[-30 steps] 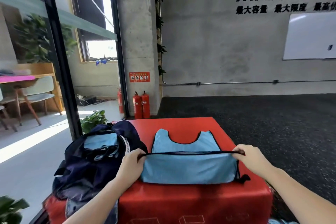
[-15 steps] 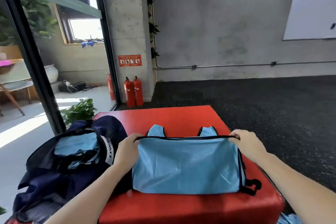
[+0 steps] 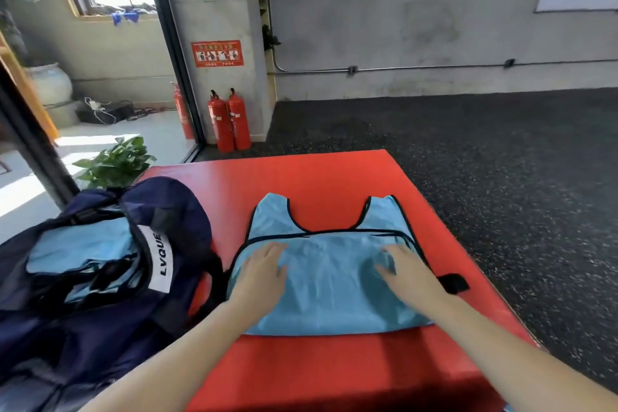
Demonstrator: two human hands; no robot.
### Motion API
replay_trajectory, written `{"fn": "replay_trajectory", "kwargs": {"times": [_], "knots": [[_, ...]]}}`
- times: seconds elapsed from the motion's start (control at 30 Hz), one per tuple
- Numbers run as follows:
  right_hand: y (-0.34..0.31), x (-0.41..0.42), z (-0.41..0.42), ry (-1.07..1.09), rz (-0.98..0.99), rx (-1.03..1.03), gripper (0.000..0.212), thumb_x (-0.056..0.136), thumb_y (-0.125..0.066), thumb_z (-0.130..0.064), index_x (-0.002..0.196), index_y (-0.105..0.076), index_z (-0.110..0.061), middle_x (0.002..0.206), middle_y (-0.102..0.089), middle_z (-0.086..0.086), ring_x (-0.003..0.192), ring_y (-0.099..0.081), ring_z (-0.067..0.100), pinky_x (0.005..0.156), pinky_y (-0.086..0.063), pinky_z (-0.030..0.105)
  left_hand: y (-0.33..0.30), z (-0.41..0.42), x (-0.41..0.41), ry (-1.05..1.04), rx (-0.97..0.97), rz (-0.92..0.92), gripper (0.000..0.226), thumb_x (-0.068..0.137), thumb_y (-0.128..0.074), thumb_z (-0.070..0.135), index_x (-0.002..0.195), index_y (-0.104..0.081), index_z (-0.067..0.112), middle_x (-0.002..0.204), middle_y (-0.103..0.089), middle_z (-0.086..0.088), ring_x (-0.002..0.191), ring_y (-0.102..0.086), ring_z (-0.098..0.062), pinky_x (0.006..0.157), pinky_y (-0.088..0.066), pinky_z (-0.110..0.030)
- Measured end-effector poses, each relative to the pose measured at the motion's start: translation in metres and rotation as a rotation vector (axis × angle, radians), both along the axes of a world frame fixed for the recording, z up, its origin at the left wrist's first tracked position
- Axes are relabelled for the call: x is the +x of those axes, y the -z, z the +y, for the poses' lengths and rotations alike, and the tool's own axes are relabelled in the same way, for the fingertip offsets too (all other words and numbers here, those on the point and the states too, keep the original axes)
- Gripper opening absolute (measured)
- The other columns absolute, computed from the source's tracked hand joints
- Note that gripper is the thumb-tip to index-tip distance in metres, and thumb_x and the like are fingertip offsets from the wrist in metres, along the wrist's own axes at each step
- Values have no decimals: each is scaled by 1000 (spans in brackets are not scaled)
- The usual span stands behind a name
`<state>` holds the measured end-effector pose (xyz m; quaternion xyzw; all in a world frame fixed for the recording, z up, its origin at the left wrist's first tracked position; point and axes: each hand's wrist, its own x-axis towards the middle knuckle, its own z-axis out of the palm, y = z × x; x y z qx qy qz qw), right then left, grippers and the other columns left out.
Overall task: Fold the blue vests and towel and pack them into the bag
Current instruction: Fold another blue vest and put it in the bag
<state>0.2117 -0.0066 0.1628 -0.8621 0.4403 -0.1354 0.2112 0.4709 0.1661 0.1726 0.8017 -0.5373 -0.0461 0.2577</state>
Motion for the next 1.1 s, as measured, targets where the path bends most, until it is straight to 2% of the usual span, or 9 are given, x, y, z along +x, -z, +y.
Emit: {"fn": "replay_trajectory", "kwargs": {"times": [0.1,0.2,0.37,0.53,0.63,0.77,0.83,0.97,1.1], "knots": [[24,-2,22,-63,139,-135,64,97,-40,-61,146,-47,-20,154,-41,1,143,-37,20,119,-27,33,21,13,-18,39,184,-104,54,101,-41,49,151,-38,28,159,-34,0,149,-26,-19,120,-19,-36],[28,-15,33,-40,265,-160,83,91,-17,-77,157,-28,-28,166,-20,-1,153,-13,22,125,-9,41,33,30,-16,5,295,-230,93,81,0,82,156,-28,35,165,-21,-5,153,-13,-25,123,-9,-43],[25,-40,52,-20,330,-154,85,90,-11,-80,160,-13,-32,169,-6,-1,155,-1,27,126,0,45,35,54,-27,-22,400,-275,115,63,30,87,160,-3,35,168,-2,-14,154,4,-34,124,1,-47],[14,-55,71,34,364,-205,98,78,1,-83,156,-28,-30,163,-26,-3,151,-20,24,124,-17,43,23,76,-58,-10,489,-194,100,71,10,83,159,7,35,166,14,-14,152,16,-37,122,9,-48],[2,-58,78,139,397,-281,87,86,-6,-80,137,-53,-27,139,-55,-5,131,-47,21,106,-39,41,21,89,-76,-16,510,-161,104,68,10,85,159,9,34,165,17,-14,151,20,-38,122,9,-50],[-12,-57,79,250,423,-342,76,94,-11,-72,105,-68,-24,106,-67,-6,101,-61,20,85,-45,39,19,98,-94,-30,547,-103,106,67,8,88,159,8,35,165,18,-14,150,20,-41,122,6,-55],[-14,-51,75,278,419,-326,72,97,-13,-69,95,-68,-22,95,-66,-4,93,-61,21,80,-46,37,15,97,-97,-41,558,-110,93,81,-4,86,159,1,35,167,10,-14,152,12,-41,122,-1,-57],[-18,-16,66,231,272,-276,59,99,-24,-62,75,-57,-20,77,-60,-5,86,-61,24,78,-46,38,-3,76,-78,-125,388,-67,78,92,-28,77,153,-30,28,157,-31,-5,144,-25,-31,115,-21,-53],[-15,40,61,67,78,-170,40,100,-43,-49,75,-52,-20,81,-57,-2,84,-53,25,75,-40,37,-8,47,-33,-171,187,42,62,96,-43,62,148,-40,27,150,-40,0,137,-36,-27,114,-25,-48]]}}
